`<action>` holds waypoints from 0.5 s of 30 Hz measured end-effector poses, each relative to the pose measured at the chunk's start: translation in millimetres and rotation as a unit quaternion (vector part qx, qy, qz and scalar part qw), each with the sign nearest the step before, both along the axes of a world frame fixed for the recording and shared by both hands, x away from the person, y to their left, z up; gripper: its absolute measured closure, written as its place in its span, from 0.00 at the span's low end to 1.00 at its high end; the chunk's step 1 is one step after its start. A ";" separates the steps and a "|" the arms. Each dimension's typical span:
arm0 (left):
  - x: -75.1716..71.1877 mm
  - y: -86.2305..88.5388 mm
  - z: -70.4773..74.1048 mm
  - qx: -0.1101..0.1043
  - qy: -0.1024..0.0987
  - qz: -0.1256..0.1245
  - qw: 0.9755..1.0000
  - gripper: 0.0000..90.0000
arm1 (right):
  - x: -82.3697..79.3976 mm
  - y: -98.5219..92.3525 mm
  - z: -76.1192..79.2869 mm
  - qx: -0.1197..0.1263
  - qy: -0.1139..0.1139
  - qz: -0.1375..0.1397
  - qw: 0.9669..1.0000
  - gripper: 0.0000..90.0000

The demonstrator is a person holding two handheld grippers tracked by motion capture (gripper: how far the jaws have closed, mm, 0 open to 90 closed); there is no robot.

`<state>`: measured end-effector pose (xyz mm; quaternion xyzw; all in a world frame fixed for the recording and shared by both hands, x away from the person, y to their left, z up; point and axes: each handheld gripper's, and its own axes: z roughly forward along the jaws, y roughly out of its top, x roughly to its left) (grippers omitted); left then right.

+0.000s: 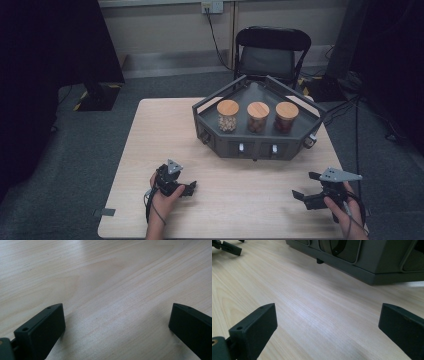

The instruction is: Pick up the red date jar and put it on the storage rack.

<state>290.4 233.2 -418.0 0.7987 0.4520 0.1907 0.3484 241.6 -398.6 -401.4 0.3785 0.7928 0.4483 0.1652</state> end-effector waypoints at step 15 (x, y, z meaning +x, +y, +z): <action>0.0 0.0 0.0 0.000 0.000 0.000 1.000 0.00 | -2.0 -3.6 -7.3 -0.009 0.010 0.000 1.000 0.01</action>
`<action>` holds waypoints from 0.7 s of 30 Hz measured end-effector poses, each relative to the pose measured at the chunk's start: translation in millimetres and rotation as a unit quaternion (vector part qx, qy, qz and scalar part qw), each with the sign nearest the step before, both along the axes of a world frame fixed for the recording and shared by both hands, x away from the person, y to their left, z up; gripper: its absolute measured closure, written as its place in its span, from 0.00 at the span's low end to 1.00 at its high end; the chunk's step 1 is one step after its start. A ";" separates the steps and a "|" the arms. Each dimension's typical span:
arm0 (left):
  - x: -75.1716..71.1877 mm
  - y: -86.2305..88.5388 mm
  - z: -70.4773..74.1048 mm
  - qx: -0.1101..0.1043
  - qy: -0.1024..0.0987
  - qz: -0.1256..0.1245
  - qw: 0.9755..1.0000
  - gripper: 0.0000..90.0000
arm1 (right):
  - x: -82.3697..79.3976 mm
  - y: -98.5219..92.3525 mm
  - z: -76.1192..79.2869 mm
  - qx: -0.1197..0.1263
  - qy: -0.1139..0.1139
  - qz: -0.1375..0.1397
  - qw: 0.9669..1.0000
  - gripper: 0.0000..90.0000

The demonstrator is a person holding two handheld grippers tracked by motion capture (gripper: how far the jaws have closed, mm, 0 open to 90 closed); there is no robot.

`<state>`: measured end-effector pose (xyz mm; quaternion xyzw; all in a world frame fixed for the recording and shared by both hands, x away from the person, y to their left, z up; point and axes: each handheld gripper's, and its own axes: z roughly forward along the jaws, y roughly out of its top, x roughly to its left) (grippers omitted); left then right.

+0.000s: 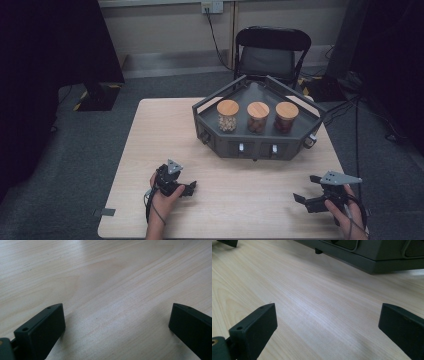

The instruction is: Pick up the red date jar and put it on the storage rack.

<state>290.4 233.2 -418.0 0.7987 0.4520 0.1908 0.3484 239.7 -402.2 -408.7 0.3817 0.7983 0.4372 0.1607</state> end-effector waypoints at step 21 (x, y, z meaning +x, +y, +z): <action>0.0 0.0 0.0 0.000 0.000 0.000 1.000 0.00 | -0.9 0.4 -2.7 -0.027 0.006 0.007 1.000 0.01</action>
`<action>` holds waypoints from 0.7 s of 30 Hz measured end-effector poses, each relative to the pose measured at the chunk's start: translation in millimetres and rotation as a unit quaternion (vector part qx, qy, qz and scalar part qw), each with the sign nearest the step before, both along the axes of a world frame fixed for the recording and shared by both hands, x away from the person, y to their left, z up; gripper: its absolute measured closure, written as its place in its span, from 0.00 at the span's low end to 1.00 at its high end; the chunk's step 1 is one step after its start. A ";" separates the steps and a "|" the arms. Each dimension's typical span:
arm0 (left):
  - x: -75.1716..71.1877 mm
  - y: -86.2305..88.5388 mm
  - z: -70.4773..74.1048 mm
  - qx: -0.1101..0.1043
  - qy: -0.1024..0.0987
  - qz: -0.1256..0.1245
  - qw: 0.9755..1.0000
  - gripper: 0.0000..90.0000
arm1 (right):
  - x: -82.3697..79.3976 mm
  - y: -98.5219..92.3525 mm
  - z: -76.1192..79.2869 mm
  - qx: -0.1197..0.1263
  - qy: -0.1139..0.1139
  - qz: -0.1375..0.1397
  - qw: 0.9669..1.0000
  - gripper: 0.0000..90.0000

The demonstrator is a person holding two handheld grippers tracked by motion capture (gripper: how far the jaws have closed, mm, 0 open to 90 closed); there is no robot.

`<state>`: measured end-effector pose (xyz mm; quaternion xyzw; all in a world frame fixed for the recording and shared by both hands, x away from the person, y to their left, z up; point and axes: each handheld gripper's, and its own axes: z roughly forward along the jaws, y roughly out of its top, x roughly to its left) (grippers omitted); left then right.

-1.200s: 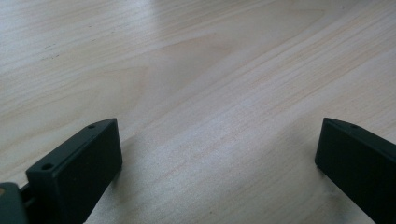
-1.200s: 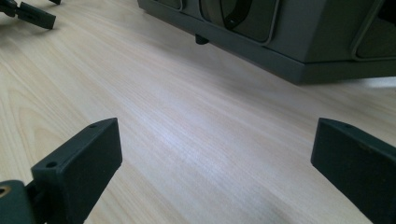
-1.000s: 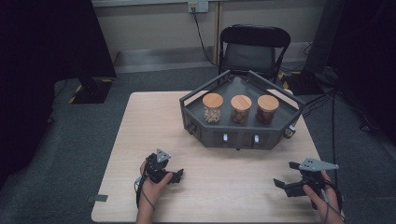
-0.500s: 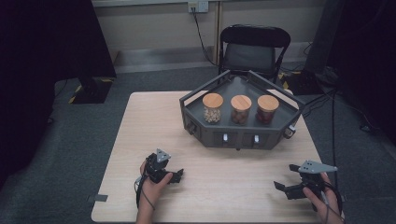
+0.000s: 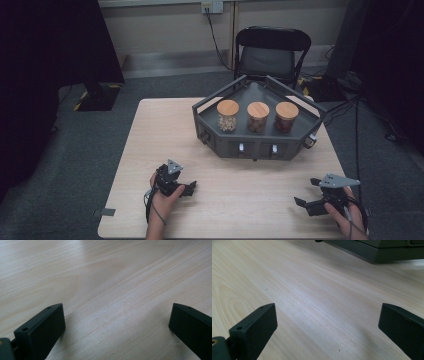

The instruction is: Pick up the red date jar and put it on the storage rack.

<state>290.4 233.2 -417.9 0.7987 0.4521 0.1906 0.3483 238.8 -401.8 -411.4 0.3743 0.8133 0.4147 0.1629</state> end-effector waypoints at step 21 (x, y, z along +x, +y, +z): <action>0.0 0.0 0.0 0.000 0.000 0.000 1.000 0.00 | 0.6 2.7 -3.7 -0.026 0.011 0.003 1.000 0.02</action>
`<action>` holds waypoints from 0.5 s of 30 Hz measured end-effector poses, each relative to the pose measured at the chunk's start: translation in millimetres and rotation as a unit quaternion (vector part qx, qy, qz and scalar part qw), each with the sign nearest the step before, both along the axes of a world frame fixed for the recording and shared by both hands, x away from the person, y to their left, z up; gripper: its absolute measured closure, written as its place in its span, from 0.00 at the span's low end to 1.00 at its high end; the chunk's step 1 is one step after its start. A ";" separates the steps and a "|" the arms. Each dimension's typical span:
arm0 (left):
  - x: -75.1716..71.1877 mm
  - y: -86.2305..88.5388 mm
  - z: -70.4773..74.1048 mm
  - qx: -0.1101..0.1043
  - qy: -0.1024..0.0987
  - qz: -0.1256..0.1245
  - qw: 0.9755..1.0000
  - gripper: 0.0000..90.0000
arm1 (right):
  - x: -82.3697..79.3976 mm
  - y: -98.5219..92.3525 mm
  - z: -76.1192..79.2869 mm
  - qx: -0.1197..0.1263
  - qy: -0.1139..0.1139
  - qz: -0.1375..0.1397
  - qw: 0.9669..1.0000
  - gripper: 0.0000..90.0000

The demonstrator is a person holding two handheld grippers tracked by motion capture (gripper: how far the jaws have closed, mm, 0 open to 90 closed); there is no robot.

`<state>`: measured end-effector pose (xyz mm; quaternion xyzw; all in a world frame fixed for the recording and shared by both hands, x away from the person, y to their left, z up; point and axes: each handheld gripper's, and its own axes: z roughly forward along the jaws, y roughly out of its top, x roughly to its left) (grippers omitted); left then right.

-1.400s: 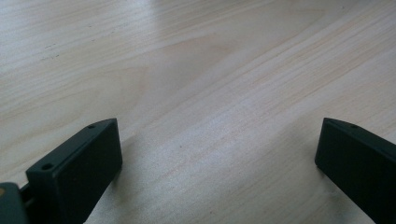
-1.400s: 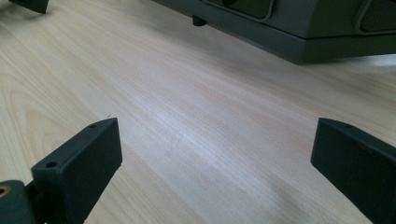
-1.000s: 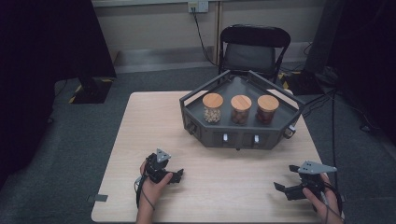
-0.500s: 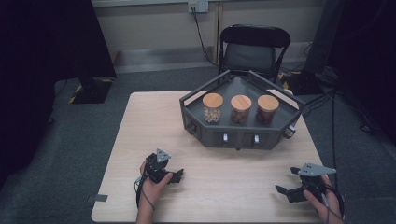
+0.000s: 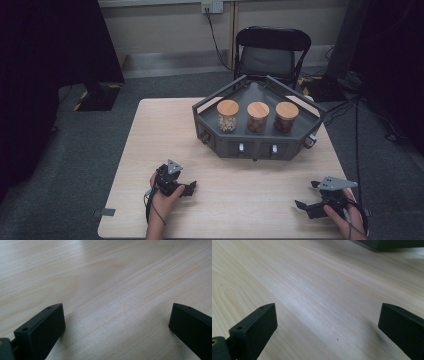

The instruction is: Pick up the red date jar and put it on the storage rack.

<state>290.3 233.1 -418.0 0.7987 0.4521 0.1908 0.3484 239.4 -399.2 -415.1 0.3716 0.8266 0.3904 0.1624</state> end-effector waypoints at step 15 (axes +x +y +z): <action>0.0 0.0 0.0 0.000 0.000 0.000 1.000 0.00 | 3.6 9.6 3.6 -0.036 0.010 0.010 0.999 0.01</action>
